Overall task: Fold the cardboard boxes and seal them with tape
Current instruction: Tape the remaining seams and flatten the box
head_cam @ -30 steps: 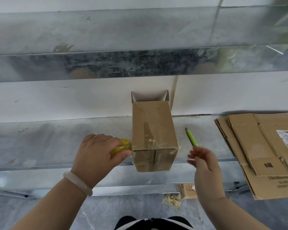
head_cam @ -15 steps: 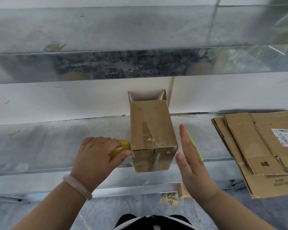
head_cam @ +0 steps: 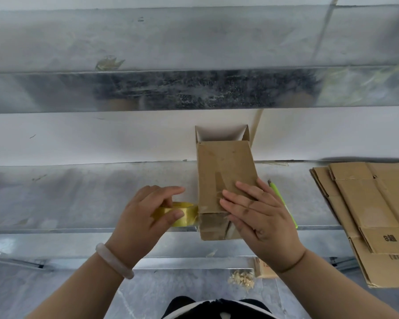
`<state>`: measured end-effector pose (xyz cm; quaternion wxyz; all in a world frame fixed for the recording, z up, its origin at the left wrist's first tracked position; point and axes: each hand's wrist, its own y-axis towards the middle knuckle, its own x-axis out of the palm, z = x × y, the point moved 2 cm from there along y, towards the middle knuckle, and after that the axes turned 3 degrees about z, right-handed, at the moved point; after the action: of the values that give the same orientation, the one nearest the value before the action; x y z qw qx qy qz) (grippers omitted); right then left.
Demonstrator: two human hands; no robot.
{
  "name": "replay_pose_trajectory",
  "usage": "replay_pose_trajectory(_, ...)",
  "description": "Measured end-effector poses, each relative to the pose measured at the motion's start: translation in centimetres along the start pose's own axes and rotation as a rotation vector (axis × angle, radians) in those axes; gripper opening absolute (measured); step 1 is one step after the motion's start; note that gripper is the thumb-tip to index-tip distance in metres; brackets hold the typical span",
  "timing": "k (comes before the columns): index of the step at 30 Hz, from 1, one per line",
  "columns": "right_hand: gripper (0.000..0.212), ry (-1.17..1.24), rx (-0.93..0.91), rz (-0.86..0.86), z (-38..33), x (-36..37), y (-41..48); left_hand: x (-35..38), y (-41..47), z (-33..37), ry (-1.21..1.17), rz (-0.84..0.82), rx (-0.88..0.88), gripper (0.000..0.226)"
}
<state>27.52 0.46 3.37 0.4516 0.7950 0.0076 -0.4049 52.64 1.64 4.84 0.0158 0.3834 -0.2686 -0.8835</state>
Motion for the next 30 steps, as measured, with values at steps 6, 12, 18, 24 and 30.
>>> replay_pose_trajectory(6, 0.024, -0.003, 0.027, 0.001, -0.2, 0.1, 0.0, 0.8, -1.4, 0.4, -0.037, 0.022, 0.003, 0.027)
replay_pose_trajectory(12, 0.024, -0.002, 0.011, -0.019, -0.1, 0.0, 0.0, 0.2, -0.6, 0.2, 0.157, -0.006, 0.160, 0.031)
replay_pose_trajectory(18, 0.024, 0.004, 0.016, -0.021, -0.4, 0.0, -0.1, -1.0, 0.5, -1.1, 0.335, -0.105, 0.317, 0.053)
replay_pose_trajectory(24, 0.024, 0.030, 0.037, -0.003, -0.5, -0.2, -0.1, -1.2, 0.7, -1.0, 0.270, -0.051, 0.318, 0.041)
replay_pose_trajectory(30, 0.023, 0.020, 0.045, -0.013, -0.6, -0.1, 0.0, -0.6, -0.1, -1.6, 0.313, -0.058, 0.381, 0.030)
